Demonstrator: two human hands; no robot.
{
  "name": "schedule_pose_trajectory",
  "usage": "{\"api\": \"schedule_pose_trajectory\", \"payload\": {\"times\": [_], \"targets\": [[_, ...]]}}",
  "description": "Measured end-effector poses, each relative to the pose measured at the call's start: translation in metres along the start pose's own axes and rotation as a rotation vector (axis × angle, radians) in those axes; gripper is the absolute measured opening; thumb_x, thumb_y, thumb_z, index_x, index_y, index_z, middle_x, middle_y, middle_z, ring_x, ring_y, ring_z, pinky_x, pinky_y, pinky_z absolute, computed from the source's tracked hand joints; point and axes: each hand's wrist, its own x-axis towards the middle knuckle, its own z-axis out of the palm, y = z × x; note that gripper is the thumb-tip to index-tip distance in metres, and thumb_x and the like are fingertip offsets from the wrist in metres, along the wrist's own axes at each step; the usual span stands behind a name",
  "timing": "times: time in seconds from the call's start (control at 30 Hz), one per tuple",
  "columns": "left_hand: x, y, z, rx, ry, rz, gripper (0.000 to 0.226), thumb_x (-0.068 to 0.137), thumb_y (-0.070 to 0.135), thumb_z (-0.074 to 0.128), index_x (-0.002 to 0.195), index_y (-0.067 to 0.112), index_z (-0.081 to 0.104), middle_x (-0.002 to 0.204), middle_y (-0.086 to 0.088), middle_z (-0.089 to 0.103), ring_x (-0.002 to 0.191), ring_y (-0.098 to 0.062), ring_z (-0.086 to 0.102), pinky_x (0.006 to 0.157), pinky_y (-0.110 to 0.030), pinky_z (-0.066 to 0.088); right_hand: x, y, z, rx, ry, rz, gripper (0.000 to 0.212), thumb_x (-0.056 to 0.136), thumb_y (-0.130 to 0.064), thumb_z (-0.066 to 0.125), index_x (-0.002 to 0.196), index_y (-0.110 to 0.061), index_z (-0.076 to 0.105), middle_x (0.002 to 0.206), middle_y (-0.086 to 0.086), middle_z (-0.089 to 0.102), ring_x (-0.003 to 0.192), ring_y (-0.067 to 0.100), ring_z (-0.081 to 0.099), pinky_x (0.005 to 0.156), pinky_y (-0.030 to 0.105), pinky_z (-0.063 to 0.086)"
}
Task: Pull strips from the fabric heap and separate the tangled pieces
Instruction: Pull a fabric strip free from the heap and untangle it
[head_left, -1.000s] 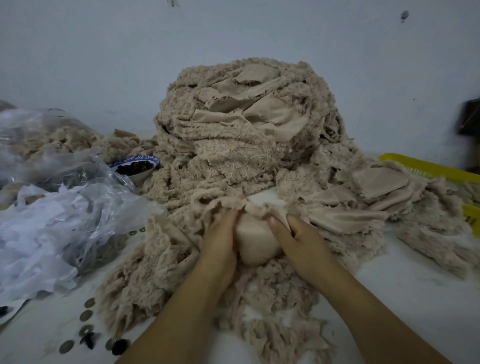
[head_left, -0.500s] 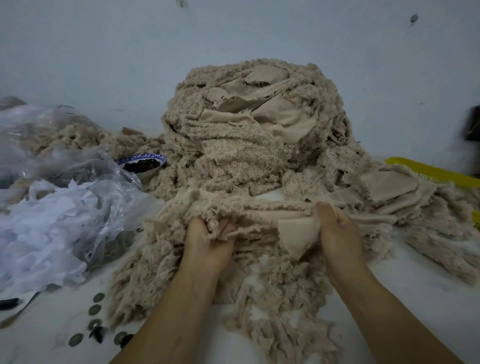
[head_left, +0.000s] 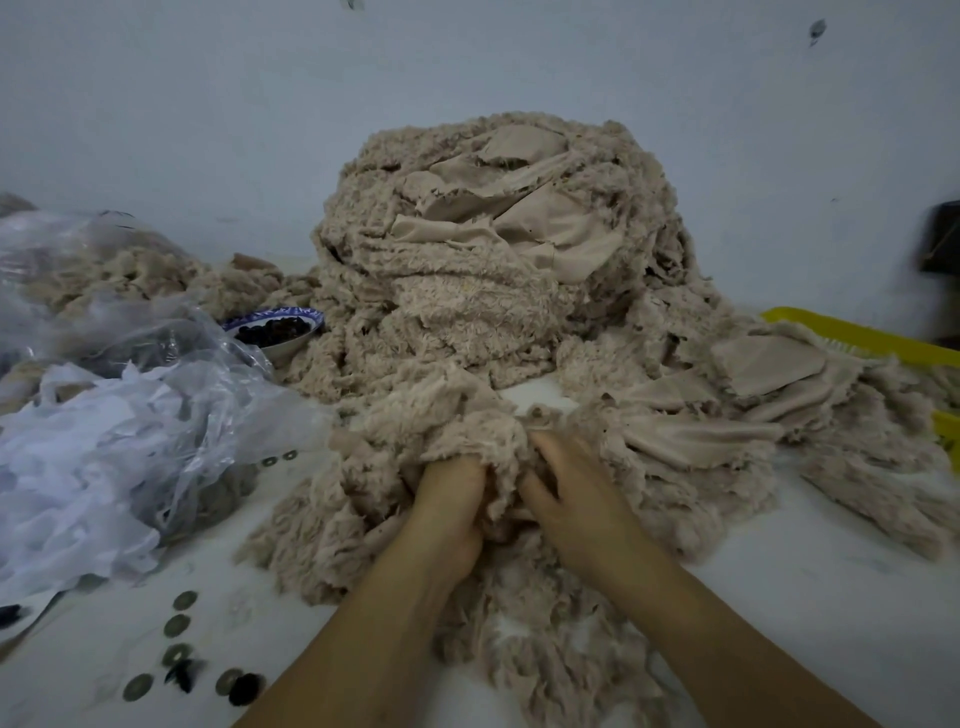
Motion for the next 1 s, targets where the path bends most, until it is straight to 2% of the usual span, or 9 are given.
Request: {"api": "schedule_pose_trajectory", "payload": {"times": [0.17,0.33,0.5,0.57,0.63,0.73,0.83,0.87,1.0], "targets": [[0.003,0.002,-0.005,-0.109,0.063,-0.044,0.021,0.101,0.014,0.051,0.103,0.008,0.07,0.079,-0.008,0.076,0.06,-0.02,0.072,0.047,-0.025,0.052,-0.004,-0.011,-0.006,0.117,0.032,-0.02,0.029,0.104,-0.023,0.042,0.078,-0.034,0.039,0.069,-0.015,0.042,0.064,-0.009,0.045,0.058,0.009,0.034],[0.009,0.022,-0.032,-0.419,0.072,0.075,0.044,0.103,0.012,0.046,0.076,0.008,0.081,0.082,-0.009,0.077,0.072,-0.015,0.074,0.072,-0.031,0.059,-0.008,-0.011,-0.013,0.258,0.026,0.038,0.037,0.102,-0.033,0.046,0.067,-0.025,0.038,0.052,-0.015,0.038,0.047,0.003,0.03,0.046,0.017,0.029],[0.03,0.028,-0.058,-0.762,0.095,-0.039,0.045,0.105,0.042,0.044,0.067,0.018,0.05,0.037,0.007,0.036,0.027,-0.007,0.031,0.038,-0.014,0.033,0.002,0.011,-0.039,0.514,0.404,0.448,0.036,0.098,-0.035,0.047,0.065,-0.022,0.047,0.059,-0.004,0.045,0.059,0.015,0.044,0.059,0.033,0.038],[0.036,0.028,-0.054,-0.77,0.146,-0.006,0.038,0.101,0.047,0.051,0.088,0.013,0.059,0.053,0.0,0.055,0.038,-0.005,0.05,0.044,-0.015,0.043,0.005,0.019,-0.043,0.626,0.481,0.527,0.04,0.097,-0.032,0.049,0.06,-0.022,0.039,0.058,0.001,0.039,0.058,0.017,0.038,0.056,0.03,0.036],[0.033,0.03,-0.046,-0.752,0.106,0.049,0.067,0.09,0.056,0.062,0.13,0.004,0.055,0.113,-0.015,0.069,0.086,-0.016,0.073,0.063,-0.022,0.06,0.006,0.022,-0.042,0.755,0.495,0.558,0.043,0.098,-0.029,0.05,0.057,-0.026,0.039,0.049,-0.006,0.038,0.047,0.012,0.038,0.046,0.021,0.04],[0.025,0.025,-0.034,-0.3,-0.01,0.13,0.093,0.08,0.063,0.061,0.154,0.014,0.034,0.144,-0.007,0.051,0.12,-0.018,0.06,0.1,-0.03,0.051,0.006,0.018,-0.04,0.864,0.421,0.562,0.036,0.101,-0.037,0.051,0.067,-0.027,0.053,0.046,-0.006,0.05,0.038,0.007,0.048,0.041,0.019,0.044],[0.014,0.009,-0.021,0.514,0.029,0.32,0.027,0.094,0.061,0.051,0.101,0.038,0.065,0.09,0.01,0.063,0.078,-0.001,0.058,0.077,-0.021,0.048,0.004,0.015,-0.042,0.88,0.38,0.555,0.042,0.1,-0.043,0.054,0.071,-0.012,0.048,0.05,0.005,0.036,0.035,0.013,0.032,0.041,0.021,0.037],[0.013,0.005,-0.019,0.73,0.055,0.431,0.03,0.095,0.061,0.048,0.088,0.038,0.066,0.086,0.015,0.064,0.076,0.001,0.057,0.07,-0.018,0.045,0.004,0.012,-0.042,0.881,0.38,0.547,0.043,0.099,-0.042,0.055,0.069,-0.012,0.047,0.05,0.005,0.033,0.035,0.013,0.029,0.039,0.021,0.037],[0.007,-0.011,-0.01,0.935,-0.187,0.857,0.056,0.087,0.066,0.053,0.13,0.032,0.063,0.132,0.022,0.054,0.125,0.009,0.044,0.103,-0.009,0.033,0.001,0.002,-0.036,0.767,0.311,0.452,0.056,0.097,-0.042,0.057,0.046,-0.019,0.059,0.042,-0.005,0.051,0.038,0.004,0.05,0.04,0.015,0.043]]}}
